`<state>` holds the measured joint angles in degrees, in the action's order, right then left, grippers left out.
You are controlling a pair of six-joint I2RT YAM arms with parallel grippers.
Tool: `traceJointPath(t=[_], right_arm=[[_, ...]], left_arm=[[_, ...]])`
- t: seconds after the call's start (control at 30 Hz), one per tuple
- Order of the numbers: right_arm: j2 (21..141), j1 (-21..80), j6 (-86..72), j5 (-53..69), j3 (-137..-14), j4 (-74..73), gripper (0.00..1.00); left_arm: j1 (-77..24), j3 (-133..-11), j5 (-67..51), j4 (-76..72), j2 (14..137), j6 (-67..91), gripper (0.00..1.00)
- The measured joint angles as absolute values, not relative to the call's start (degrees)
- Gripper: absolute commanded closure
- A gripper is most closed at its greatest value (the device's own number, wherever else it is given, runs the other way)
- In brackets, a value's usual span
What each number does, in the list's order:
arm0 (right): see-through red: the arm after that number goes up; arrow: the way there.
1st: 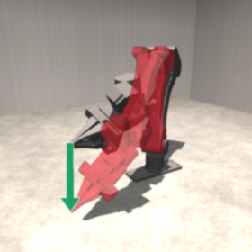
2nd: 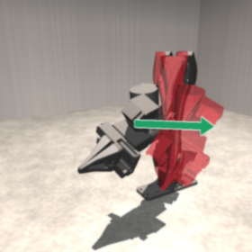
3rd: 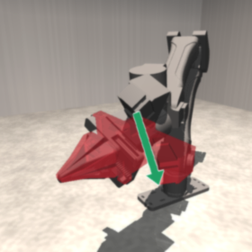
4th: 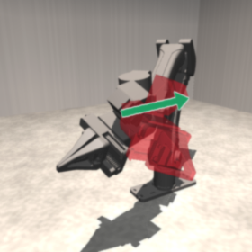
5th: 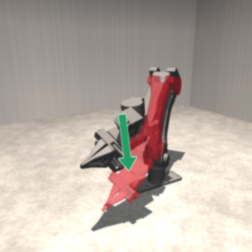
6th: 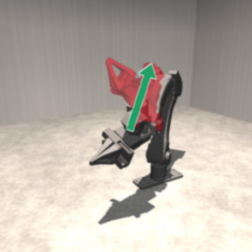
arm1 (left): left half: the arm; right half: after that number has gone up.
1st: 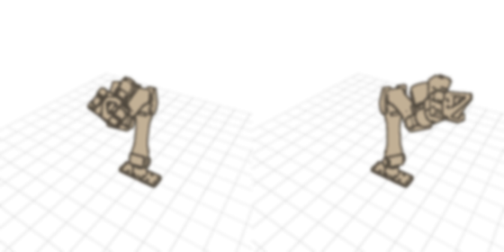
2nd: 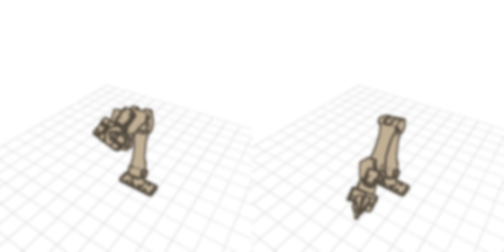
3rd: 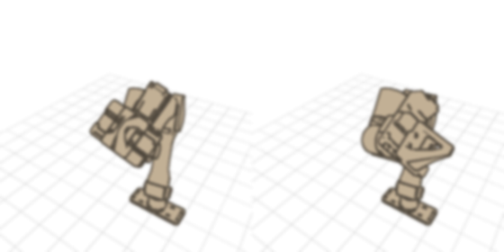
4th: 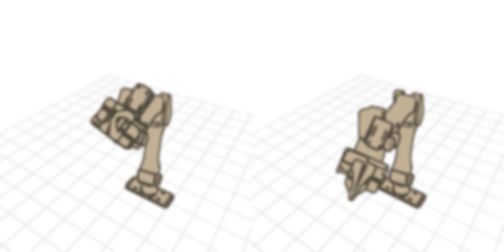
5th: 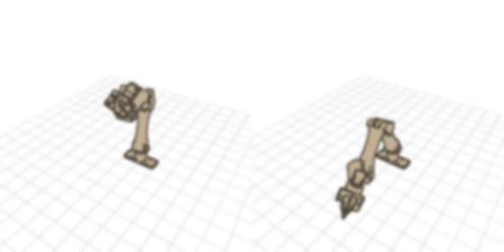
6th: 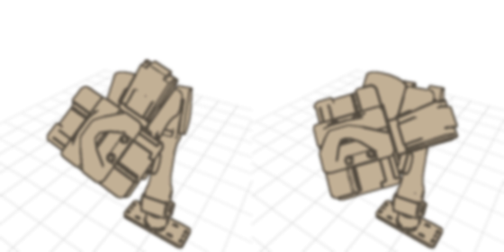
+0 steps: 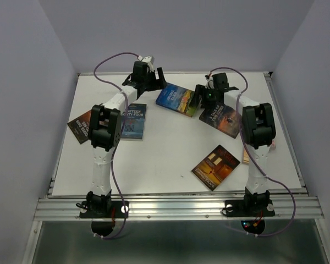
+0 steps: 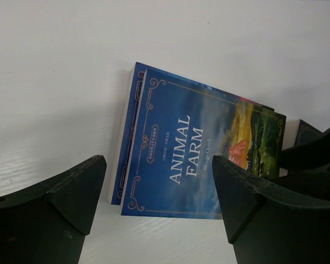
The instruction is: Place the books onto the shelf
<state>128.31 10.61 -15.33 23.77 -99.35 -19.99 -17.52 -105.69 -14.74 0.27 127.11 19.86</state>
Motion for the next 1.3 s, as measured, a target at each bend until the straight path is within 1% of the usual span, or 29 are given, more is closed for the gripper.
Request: traceJointPath(t=[0.1, 0.3, 0.47, 0.5, 0.57, 0.6, 0.67, 0.73, 0.8, 0.83, 1.1, 1.23, 1.3], right_arm=[[128.3, 11.4, -17.3, 23.7, -98.0, -18.3, 0.26], [128.3, 11.7, -21.3, 23.5, -96.6, -15.7, 0.29], [128.3, 12.1, -23.3, 22.6, -96.6, -15.4, 0.35], [128.3, 12.1, -23.7, 22.4, -96.6, -15.4, 0.36], [128.3, 12.1, -24.3, 22.0, -96.6, -15.3, 0.39], [128.3, 12.1, -24.5, 22.0, -96.6, -15.3, 0.4], [128.3, 12.1, -24.8, 22.0, -96.6, -15.3, 0.43], [128.7, 12.1, -25.0, 22.1, -96.9, -15.1, 0.44], [129.8, 12.1, -25.1, 22.6, -98.7, -15.4, 0.46], [130.3, 12.0, -25.2, 22.8, -99.5, -15.4, 0.46], [134.9, 11.4, -23.3, 24.2, -106.7, -15.4, 0.46], [137.3, 11.2, -22.3, 25.0, -110.1, -14.9, 0.46], [137.9, 11.2, -22.1, 25.1, -111.0, -14.9, 0.45]], left_arm=[[-17.6, -109.1, -15.7, 2.6, 130.8, 18.5, 0.1], [-17.6, -111.5, -14.5, 5.8, 134.0, 16.6, 0.1], [-18.2, -114.2, -13.0, 7.8, 136.7, 15.4, 0.15], [-18.5, -114.4, -12.8, 8.0, 137.3, 15.1, 0.19], [-19.1, -114.4, -12.4, 8.5, 138.1, 14.8, 0.2], [-19.5, -114.4, -12.3, 8.9, 138.4, 14.8, 0.27], [-19.9, -114.4, -12.4, 8.4, 138.7, 14.9, 0.36], [-20.2, -114.4, -12.3, 8.3, 138.7, 14.8, 0.41], [-20.0, -114.2, -12.4, 7.7, 138.7, 15.2, 0.52], [-19.8, -113.6, -12.5, 7.0, 138.6, 15.5, 0.55], [-18.7, -103.8, -12.8, 0.9, 133.5, 18.2, 0.65], [-18.6, -101.0, -12.6, 0.0, 131.8, 19.4, 0.64], [-18.6, -100.2, -12.3, -0.2, 131.3, 20.0, 0.62]])
